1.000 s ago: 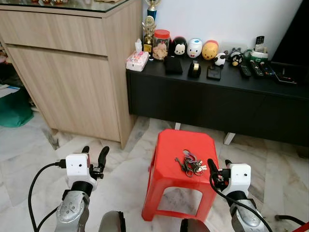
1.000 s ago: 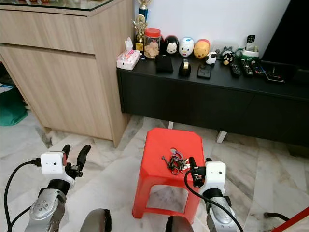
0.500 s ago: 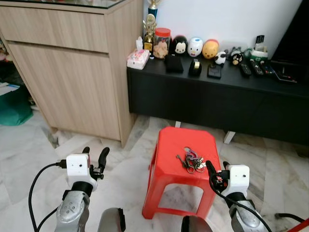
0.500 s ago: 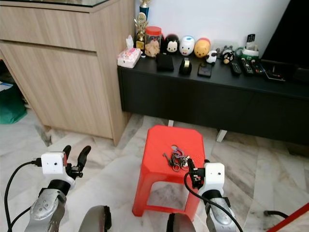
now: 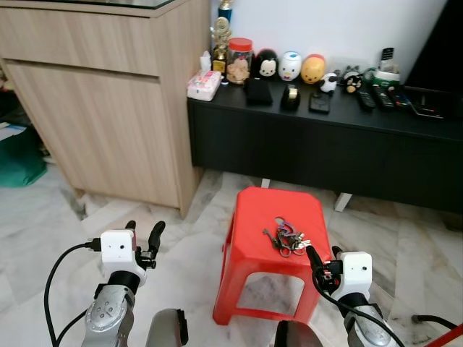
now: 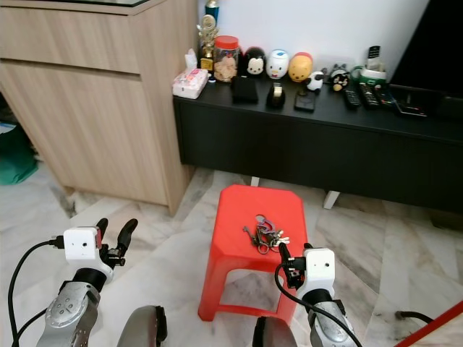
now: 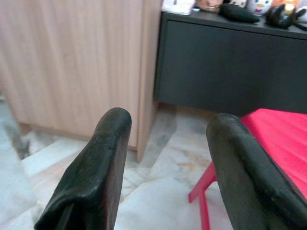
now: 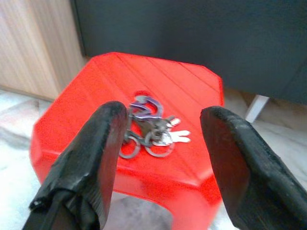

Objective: Hang keys on a hook

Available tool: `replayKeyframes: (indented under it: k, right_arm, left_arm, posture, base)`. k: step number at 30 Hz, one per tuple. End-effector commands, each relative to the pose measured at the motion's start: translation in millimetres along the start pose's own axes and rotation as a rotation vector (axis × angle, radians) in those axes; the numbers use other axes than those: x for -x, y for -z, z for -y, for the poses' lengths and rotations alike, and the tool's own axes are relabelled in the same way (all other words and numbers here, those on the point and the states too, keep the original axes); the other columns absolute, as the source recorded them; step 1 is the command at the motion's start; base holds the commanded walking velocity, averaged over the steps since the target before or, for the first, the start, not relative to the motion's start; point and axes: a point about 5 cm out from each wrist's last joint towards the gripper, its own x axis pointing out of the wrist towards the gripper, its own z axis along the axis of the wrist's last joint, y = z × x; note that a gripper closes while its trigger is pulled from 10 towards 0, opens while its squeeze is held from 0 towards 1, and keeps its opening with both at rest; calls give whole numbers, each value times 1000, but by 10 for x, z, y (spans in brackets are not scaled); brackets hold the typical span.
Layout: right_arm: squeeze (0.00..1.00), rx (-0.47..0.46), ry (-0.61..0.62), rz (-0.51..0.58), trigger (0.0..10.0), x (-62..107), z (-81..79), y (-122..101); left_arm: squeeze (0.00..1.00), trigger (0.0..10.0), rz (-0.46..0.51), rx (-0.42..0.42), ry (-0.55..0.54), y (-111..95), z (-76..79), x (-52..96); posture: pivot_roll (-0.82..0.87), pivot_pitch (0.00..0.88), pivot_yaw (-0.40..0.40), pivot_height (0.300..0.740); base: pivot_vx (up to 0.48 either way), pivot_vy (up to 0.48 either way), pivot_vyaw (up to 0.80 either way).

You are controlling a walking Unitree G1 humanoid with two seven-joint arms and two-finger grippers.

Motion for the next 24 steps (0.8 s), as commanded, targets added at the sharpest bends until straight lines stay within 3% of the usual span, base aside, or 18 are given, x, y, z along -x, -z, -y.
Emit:
replayKeyframes:
  k: [1, 8, 16, 20, 24]
  right_arm:
    - [0, -11, 15, -10, 10000, 6, 39, 22]
    - [0, -7, 7, -16, 10000, 9, 39, 42]
    - [0, 21, -19, -32, 10000, 12, 10, 67]
    - [0, 16, -8, -31, 10000, 11, 16, 68]
    - [0, 5, -2, -36, 10000, 7, 32, 80]
  left_arm:
    - [0, 10000, 2, -7, 20, -26, 28, -19]
    - [0, 10000, -2, -9, 25, -25, 32, -19]
    - [0, 10000, 0, -10, 29, -26, 34, -19]
    - [0, 10000, -1, -10, 31, -27, 33, -22]
    - [0, 10000, -1, -12, 31, -27, 32, -22]
  posture:
    - [42, 0, -69, 583]
    - [43, 0, -69, 583]
    - [42, 0, -67, 583]
    - [42, 0, -68, 583]
    - [42, 0, -67, 583]
  base:
    - [0, 0, 0]
    - [0, 0, 0]
    - [275, 0, 0]
    - [319, 0, 678]
    - [322, 0, 0]
